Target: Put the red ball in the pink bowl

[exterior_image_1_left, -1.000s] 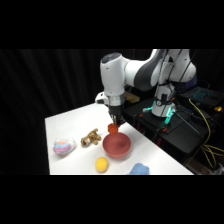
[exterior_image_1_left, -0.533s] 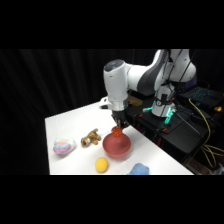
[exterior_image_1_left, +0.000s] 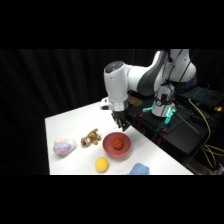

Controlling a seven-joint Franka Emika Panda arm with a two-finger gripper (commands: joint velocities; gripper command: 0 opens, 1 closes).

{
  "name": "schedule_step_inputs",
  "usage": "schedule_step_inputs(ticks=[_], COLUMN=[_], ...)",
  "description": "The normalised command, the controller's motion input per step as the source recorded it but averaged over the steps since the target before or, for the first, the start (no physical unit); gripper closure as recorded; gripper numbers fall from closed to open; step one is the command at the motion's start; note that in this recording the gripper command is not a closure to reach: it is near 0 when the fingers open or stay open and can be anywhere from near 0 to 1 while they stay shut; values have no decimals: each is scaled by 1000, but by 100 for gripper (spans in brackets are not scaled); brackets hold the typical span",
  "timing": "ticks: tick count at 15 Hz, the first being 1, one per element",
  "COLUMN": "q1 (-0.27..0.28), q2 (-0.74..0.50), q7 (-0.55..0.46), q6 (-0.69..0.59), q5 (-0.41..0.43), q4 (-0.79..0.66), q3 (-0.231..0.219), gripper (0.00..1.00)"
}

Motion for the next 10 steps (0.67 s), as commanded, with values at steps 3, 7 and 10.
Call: schedule_step_inputs(ticks=[3,7,10], q1=[-27,-22,-17], q2=[-129,-279,-443], q7=[-105,-58,56], q6=[-123,-149,-168], q5=[-12,-67,-108], q4=[8,-29,-103], q3=[-1,-9,-8], gripper=[0,0,0])
